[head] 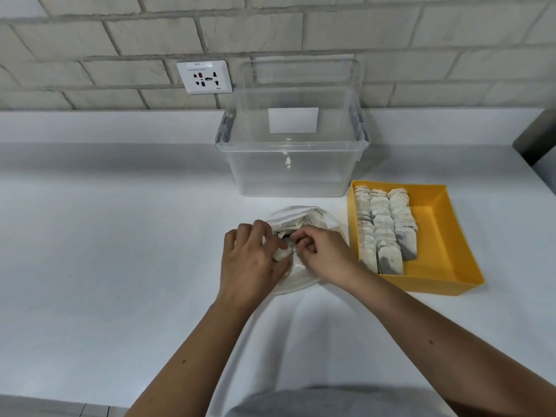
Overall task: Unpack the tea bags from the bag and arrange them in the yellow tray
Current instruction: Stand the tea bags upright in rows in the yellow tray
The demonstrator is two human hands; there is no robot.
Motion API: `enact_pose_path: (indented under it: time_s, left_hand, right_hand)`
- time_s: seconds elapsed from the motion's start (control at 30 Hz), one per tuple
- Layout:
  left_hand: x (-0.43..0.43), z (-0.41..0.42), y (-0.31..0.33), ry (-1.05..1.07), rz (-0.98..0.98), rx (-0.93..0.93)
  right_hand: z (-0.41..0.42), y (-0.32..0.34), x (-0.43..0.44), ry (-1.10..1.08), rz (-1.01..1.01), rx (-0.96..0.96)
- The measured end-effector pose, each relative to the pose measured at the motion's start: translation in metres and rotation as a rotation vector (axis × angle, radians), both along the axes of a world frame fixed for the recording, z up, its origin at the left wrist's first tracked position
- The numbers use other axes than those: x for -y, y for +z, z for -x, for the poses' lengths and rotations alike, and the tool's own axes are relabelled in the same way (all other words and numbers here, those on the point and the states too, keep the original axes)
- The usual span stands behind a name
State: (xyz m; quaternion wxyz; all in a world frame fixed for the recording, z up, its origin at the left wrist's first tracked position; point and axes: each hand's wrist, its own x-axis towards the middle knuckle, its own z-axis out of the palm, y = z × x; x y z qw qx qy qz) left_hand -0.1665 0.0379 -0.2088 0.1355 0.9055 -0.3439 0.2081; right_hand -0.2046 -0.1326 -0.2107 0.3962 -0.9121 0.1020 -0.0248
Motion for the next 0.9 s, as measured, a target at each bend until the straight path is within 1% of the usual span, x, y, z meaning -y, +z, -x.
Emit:
enact_pose_path:
  time_s: [0.13, 0.17, 0.23, 0.27, 0.3, 0.37, 0.43, 0.47, 0.5, 0.53, 0.6, 0.63, 0.73, 0.83, 0.87, 0.9]
  left_hand:
    - [0.01, -0.006, -0.012, 0.114, -0.211, -0.015]
    - [0.009, -0.008, -0.013, 0.127, -0.23, -0.024]
    - [0.006, -0.01, -0.012, 0.156, -0.197, -0.092]
    - [0.004, -0.009, -0.009, 0.174, -0.133, -0.162]
    - [0.002, -0.008, -0.006, 0.205, -0.03, -0.264]
    - [-0.001, -0.006, 0.007, 0.255, 0.277, -0.552]
    - [-0.002, -0.004, 0.019, 0.239, 0.654, -0.853]
    - [-0.001, -0.002, 0.025, 0.234, 0.797, -0.948]
    - [-0.001, 0.0, 0.029, 0.231, 0.882, -1.012]
    - [-0.001, 0.0, 0.031, 0.227, 0.922, -1.057]
    - [-0.002, 0.001, 0.033, 0.221, 0.904, -1.094]
    - [-0.003, 0.0, 0.031, 0.215, 0.872, -1.096]
    - [-0.005, -0.001, 0.029, 0.148, 0.799, -1.112]
    - [-0.006, -0.001, 0.028, 0.086, 0.722, -1.135]
    - [-0.007, -0.001, 0.029, 0.064, 0.702, -1.146]
    - [-0.007, 0.0, 0.029, 0.04, 0.686, -1.152]
  right_hand:
    - [-0.001, 0.002, 0.0, -0.016, -0.043, -0.018]
    - [0.0, 0.002, 0.0, -0.011, -0.055, -0.026]
    - [0.001, 0.002, 0.001, -0.01, -0.079, -0.034]
    - [0.002, 0.001, 0.001, -0.014, -0.093, -0.036]
    - [0.003, 0.002, 0.001, -0.02, -0.115, -0.038]
    - [0.003, 0.005, 0.0, -0.056, -0.209, -0.046]
    - [0.003, 0.01, -0.002, -0.106, -0.397, -0.07]
    - [0.003, 0.014, -0.004, -0.119, -0.5, -0.09]
    - [0.003, 0.017, -0.006, -0.122, -0.589, -0.112]
    - [0.003, 0.02, -0.008, -0.118, -0.665, -0.132]
    - [0.003, 0.024, -0.011, -0.104, -0.759, -0.134]
    - [0.004, 0.025, -0.012, -0.1, -0.765, -0.108]
    - [0.002, 0.027, -0.011, -0.118, -0.721, -0.029]
    - [0.002, 0.029, -0.009, -0.112, -0.701, -0.012]
    - [0.002, 0.03, -0.009, -0.108, -0.697, 0.012]
    - [0.003, 0.031, -0.009, -0.099, -0.651, 0.065]
